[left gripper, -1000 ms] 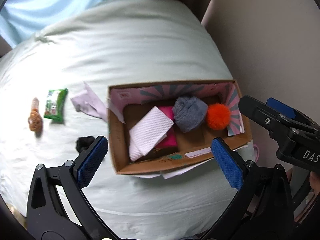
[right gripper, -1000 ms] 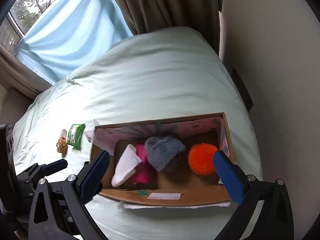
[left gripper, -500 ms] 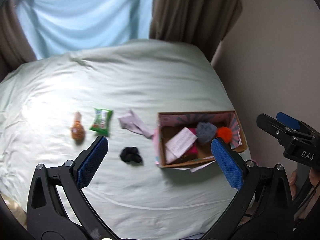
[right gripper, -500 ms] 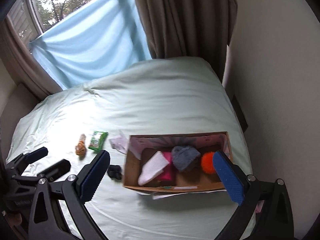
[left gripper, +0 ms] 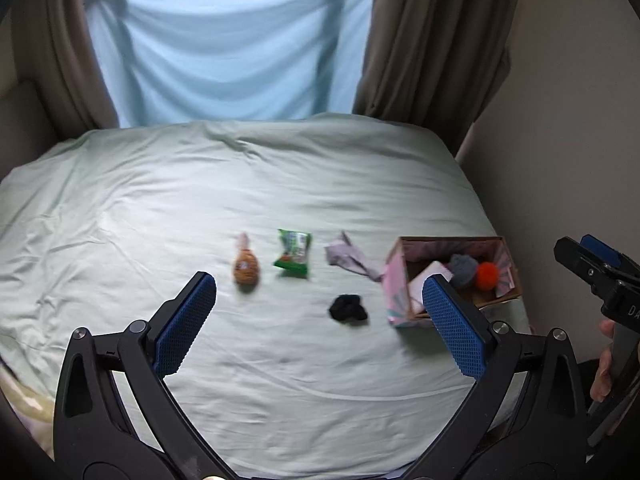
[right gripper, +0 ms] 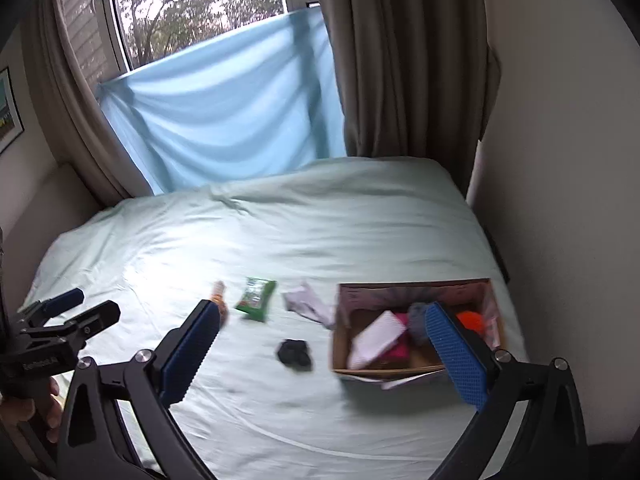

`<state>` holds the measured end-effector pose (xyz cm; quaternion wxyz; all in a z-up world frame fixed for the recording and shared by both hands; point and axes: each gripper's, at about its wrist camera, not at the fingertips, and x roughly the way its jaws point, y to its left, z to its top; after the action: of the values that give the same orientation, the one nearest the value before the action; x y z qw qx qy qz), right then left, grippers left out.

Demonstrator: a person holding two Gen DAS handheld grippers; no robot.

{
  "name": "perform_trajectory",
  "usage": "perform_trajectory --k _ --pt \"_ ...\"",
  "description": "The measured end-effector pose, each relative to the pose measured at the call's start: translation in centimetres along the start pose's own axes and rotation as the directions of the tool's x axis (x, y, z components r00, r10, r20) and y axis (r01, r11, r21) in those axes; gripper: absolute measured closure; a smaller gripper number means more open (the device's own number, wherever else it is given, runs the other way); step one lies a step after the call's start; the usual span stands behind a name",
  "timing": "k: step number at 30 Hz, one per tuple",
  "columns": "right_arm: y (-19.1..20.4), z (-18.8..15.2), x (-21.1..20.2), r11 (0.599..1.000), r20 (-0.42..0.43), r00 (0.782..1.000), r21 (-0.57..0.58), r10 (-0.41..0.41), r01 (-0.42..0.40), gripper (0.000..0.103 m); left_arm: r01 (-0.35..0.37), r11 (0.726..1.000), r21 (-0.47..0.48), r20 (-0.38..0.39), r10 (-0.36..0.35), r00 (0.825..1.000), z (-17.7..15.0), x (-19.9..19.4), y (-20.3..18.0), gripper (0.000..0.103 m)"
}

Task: Organize soft objects
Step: 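Withdraw both tools from the box back over the bed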

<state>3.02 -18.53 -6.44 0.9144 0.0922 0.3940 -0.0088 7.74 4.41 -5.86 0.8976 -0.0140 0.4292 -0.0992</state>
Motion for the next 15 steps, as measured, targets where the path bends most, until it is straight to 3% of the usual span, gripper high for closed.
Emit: perform_trajectory --k 8,15 --pt "6.4 -1.3 1.2 0.999 0.005 0.999 -0.012 -0.042 0.042 0.001 0.017 1.0 0.003 0.001 -0.017 1.0 0.0 0.0 6.7 0.0" --pt "9.3 -3.3 4.2 0.997 0.009 0.999 0.068 -0.041 0.041 0.001 0.035 0.998 0.06 -0.003 -0.035 0.999 -0.2 4.0 10.6 0.0"
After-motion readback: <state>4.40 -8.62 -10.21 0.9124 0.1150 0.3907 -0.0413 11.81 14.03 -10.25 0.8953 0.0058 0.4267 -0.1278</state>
